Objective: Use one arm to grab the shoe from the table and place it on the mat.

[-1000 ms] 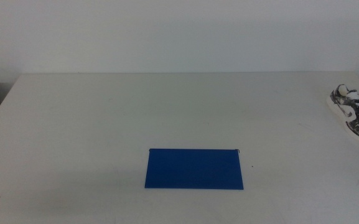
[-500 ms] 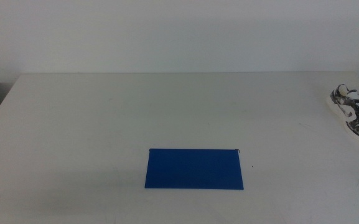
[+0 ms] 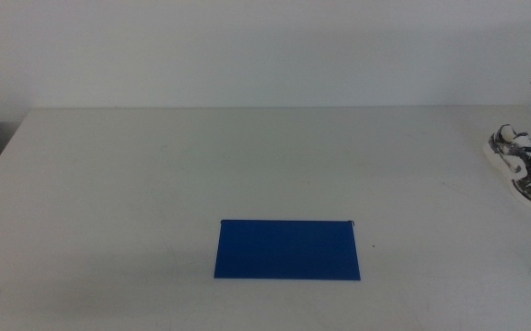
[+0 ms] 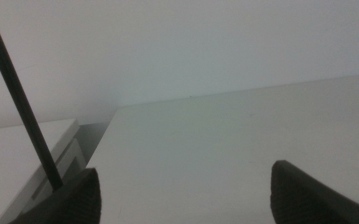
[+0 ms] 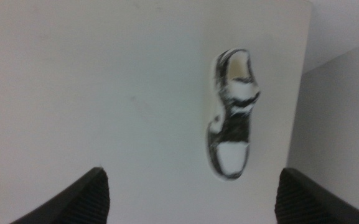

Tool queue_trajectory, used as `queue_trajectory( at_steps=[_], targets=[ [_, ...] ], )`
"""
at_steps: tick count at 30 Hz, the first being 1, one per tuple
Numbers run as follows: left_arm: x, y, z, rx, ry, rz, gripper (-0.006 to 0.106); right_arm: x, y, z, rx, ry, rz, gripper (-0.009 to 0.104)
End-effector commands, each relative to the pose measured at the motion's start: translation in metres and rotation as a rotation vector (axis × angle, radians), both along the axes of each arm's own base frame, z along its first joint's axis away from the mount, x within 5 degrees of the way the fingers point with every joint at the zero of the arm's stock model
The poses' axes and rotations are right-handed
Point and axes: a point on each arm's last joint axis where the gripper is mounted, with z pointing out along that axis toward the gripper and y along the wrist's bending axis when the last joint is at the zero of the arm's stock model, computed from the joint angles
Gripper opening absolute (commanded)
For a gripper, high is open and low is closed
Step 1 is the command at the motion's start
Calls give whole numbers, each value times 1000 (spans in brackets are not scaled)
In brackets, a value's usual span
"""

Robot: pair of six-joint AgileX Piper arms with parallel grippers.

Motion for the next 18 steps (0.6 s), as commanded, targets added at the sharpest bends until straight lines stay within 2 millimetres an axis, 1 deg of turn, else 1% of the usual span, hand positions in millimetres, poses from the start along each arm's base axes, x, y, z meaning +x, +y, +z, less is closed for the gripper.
queue_trajectory(
  at_steps=[1, 5, 7, 13, 18],
  targets=[
    [0, -1, 6, -11, -84, -10, 94, 15, -13, 16, -38, -91, -3, 92],
    [0, -1, 6, -11, -84, -10, 94, 46, -34, 5, -50, -75, -38, 92],
    [0, -1, 6, -11, -84, -10, 94, 58, -42, -4, -41, -59, -55, 92],
    [0, -1, 6, -11, -84, -10, 94, 91, -61, -46, -11, -23, -89, 92],
    [0, -1, 6, -11, -84, -10, 94, 114, -69, -83, -34, 11, -50, 92]
  ],
)
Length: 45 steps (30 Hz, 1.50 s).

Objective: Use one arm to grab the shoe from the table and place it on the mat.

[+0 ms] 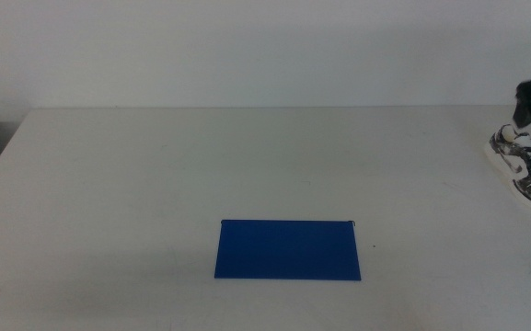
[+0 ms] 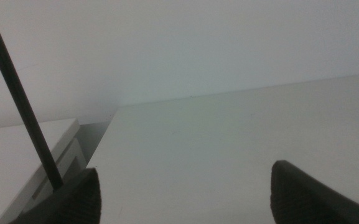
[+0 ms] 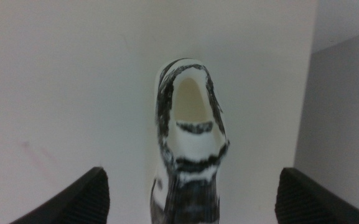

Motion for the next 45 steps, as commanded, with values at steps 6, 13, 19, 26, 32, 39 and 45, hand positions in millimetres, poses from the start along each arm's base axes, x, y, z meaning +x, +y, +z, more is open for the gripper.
queue_trajectory(
  at_steps=[6, 13, 19, 26, 32, 39, 45],
  targets=[
    [0, -1, 6, -11, -84, -10, 94, 23, -10, -18, -32, -86, 29, 92],
    [0, -1, 6, -11, -84, -10, 94, 34, -16, -56, -19, -36, 20, 90],
    [0, -1, 6, -11, -84, -10, 94, 34, -16, -59, -15, -17, 20, 57],
    [0, -1, 6, -11, -84, -10, 94, 26, -12, -46, 31, 11, 0, -4],
    [0, -1, 6, -11, -84, -10, 94, 11, 0, -5, 59, -29, -48, -4],
    [0, -1, 6, -11, -84, -10, 94, -12, 52, 45, 58, -42, 4, -4],
    [0, -1, 6, -11, -84, -10, 94, -29, 116, 66, 75, -43, 79, -4]
  ],
)
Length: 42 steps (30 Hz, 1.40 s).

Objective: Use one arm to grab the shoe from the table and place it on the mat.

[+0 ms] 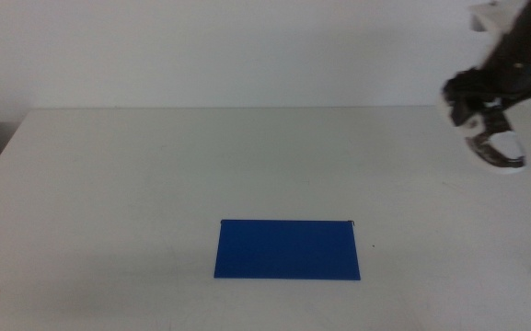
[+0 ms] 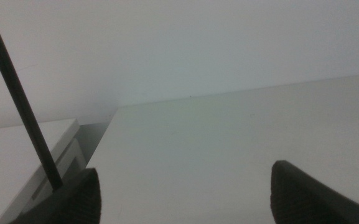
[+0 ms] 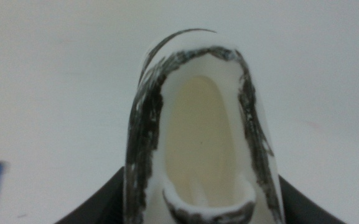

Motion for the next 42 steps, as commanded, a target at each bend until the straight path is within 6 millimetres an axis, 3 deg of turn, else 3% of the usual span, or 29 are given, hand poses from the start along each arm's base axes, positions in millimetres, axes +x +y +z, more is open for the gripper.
queue_trajectory(
  at_steps=[1, 14, 21, 28, 35, 42],
  targets=[
    [0, -1, 6, -11, -84, -10, 94, -16, 24, 41, 4, -107, 25, -4],
    [0, -1, 6, -11, -84, -10, 94, -61, 174, 43, 46, -145, 165, -4],
    [0, -1, 6, -11, -84, -10, 94, -80, 234, 17, 64, -114, 220, -4],
    [0, -1, 6, -11, -84, -10, 94, -80, 251, -7, 61, -66, 204, -4],
    [0, -1, 6, -11, -84, -10, 94, -82, 253, -8, 98, -36, 183, -4],
    [0, -1, 6, -11, -84, -10, 94, -87, 258, -8, 227, 35, 21, -4]
  ],
)
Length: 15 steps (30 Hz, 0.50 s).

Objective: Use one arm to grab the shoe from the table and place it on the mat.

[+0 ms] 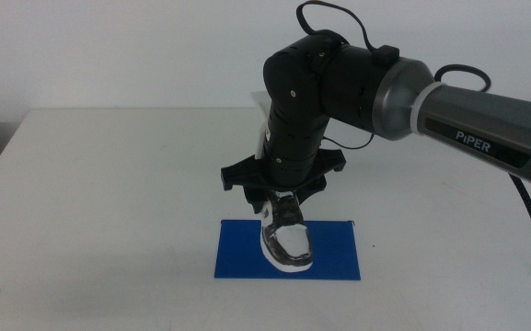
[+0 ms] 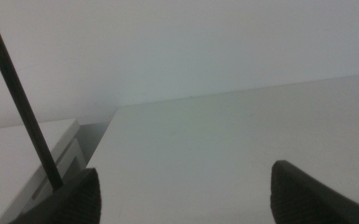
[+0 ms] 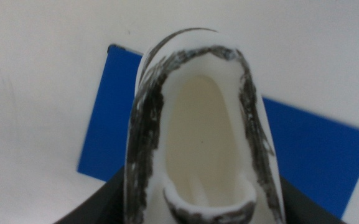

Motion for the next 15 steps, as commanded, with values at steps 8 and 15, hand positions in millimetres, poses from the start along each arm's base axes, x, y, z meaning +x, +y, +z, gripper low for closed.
queue_trajectory(
  at_steps=[8, 15],
  targets=[
    [0, -1, 6, -11, -84, -10, 94, 2, -11, 40, 203, -40, -572, -4],
    [0, -1, 6, -11, -84, -10, 94, 2, -18, 39, 354, 48, -1177, -4]
  ],
)
